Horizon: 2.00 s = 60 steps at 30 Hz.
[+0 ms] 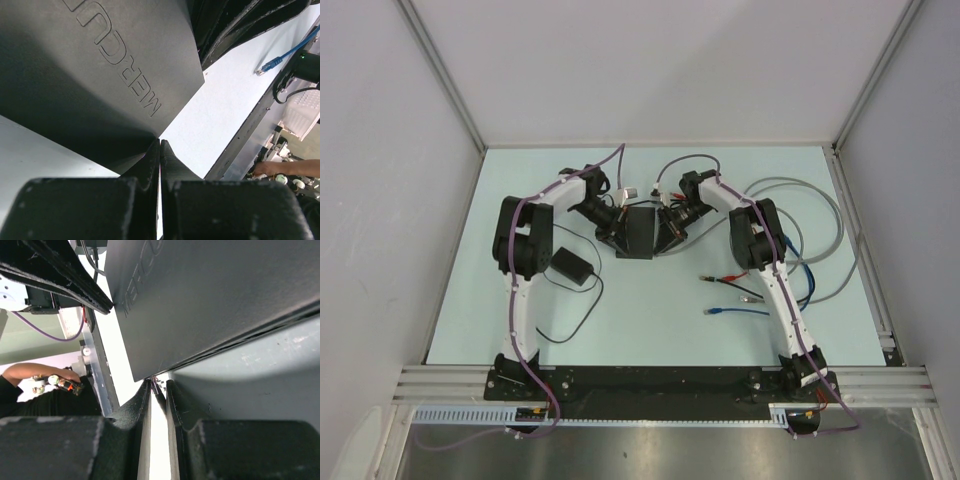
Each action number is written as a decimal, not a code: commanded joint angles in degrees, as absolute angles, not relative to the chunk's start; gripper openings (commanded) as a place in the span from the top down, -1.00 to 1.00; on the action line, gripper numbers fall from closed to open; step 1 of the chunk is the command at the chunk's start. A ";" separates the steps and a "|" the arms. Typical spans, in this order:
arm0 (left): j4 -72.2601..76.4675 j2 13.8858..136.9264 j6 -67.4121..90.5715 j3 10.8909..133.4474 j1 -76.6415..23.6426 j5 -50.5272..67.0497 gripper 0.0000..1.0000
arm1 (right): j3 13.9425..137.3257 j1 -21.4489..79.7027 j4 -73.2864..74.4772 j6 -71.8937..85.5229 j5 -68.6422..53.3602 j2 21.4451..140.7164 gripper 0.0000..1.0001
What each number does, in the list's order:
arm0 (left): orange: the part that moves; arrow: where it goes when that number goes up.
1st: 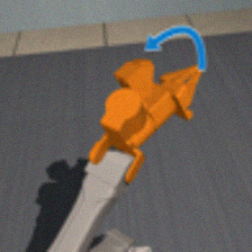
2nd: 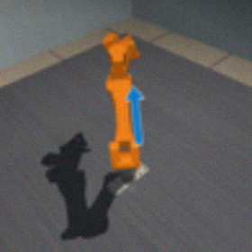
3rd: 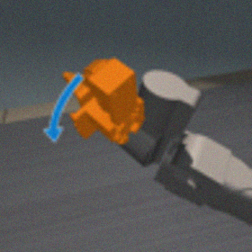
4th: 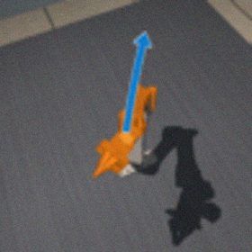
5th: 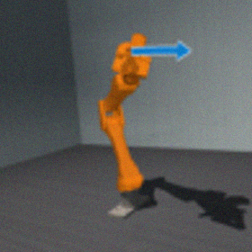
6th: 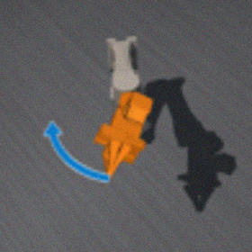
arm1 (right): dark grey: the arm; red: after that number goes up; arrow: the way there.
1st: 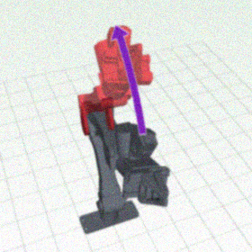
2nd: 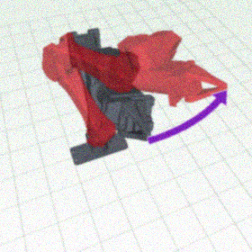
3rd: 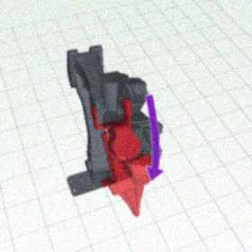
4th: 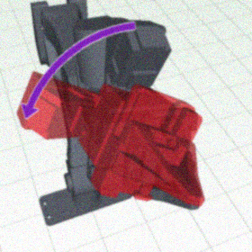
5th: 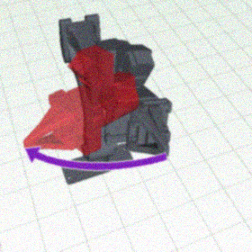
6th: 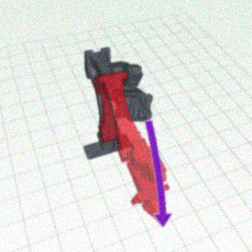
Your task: Pull the plug from the switch port
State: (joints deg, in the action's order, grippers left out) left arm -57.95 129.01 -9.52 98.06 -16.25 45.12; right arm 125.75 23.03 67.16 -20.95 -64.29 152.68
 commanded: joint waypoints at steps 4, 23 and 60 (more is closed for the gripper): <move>-55.55 129.99 -11.51 99.49 -16.70 40.87 1.00 | 123.58 22.50 61.52 -21.00 -51.77 154.87 0.93; -55.81 130.25 -11.69 100.20 -16.79 40.96 1.00 | 122.34 21.71 61.52 -19.34 -50.01 154.42 1.00; -59.15 123.13 -14.94 111.78 -16.61 40.35 0.97 | 131.48 12.32 76.38 -31.56 -42.10 140.73 1.00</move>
